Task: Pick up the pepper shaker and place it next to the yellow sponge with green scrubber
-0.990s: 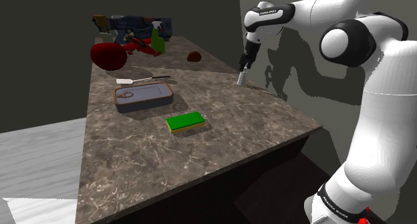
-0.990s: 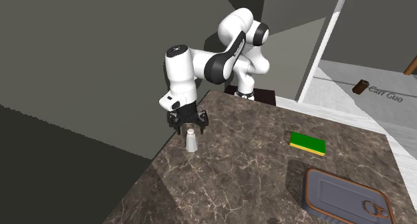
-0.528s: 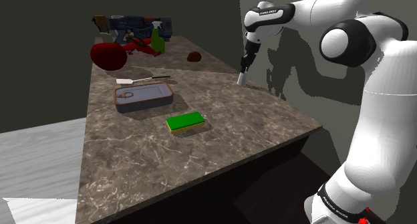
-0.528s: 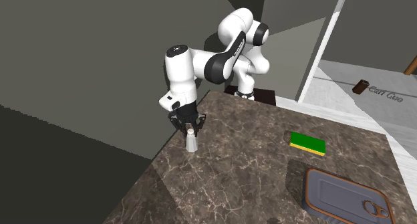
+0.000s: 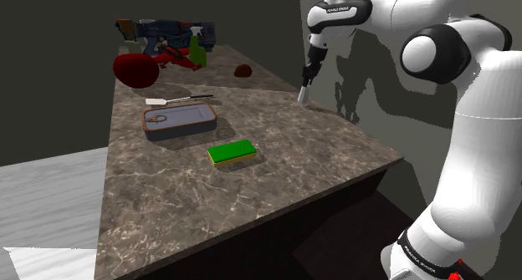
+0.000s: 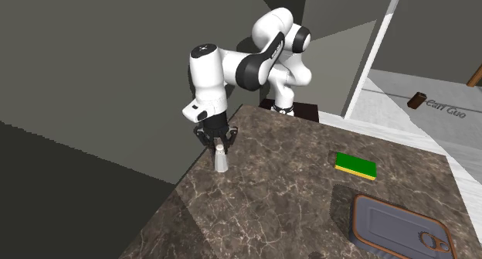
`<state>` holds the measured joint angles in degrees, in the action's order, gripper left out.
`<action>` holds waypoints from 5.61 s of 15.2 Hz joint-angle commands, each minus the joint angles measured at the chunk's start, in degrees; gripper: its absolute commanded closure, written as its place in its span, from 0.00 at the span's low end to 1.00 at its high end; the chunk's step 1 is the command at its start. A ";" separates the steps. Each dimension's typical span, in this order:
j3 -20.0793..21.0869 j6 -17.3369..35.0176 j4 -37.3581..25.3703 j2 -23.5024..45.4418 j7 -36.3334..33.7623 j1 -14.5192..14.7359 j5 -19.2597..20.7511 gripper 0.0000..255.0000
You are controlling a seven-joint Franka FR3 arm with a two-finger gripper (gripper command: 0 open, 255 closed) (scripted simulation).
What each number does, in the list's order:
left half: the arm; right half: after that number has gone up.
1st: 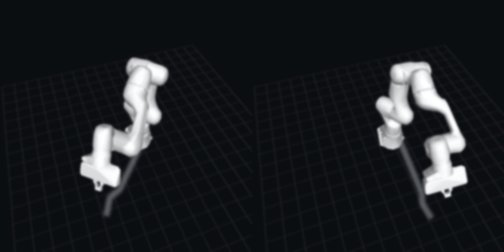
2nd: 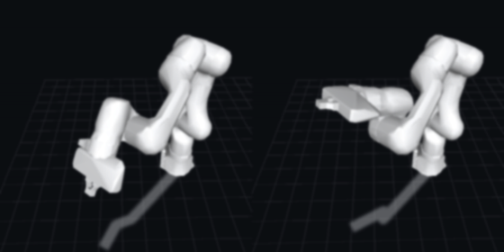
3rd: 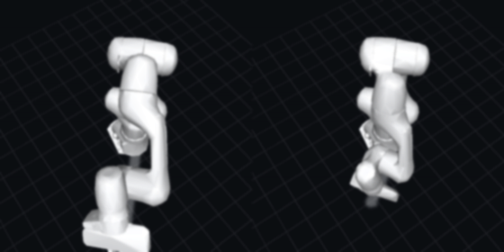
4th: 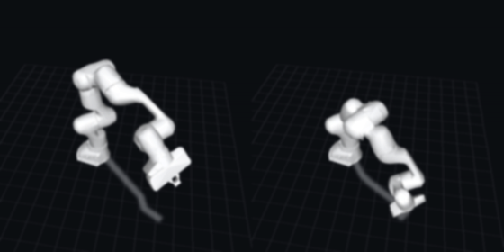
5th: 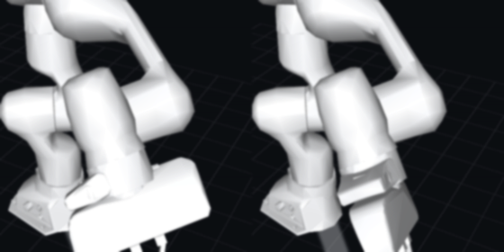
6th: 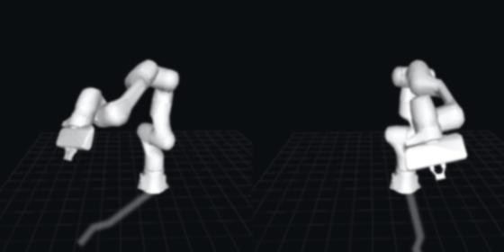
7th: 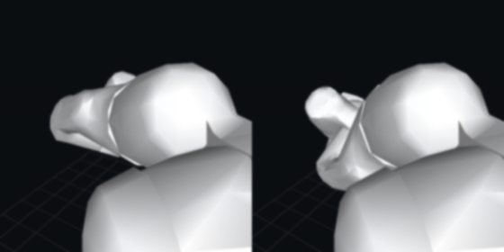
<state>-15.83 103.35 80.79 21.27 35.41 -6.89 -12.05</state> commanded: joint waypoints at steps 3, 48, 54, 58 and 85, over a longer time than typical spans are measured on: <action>-0.05 -3.06 -3.25 0.16 -0.39 -0.22 0.06 1.00; 14.75 -5.03 -6.78 -2.74 -44.94 28.99 8.77 1.00; 16.62 -8.55 -18.22 4.89 -51.79 33.88 10.17 1.00; 16.94 -7.83 -19.20 6.53 -53.25 35.09 10.50 1.00; 16.94 4.06 -5.07 4.30 -52.88 35.05 10.39 0.00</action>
<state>1.11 107.40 75.71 25.58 -17.47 28.16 -1.67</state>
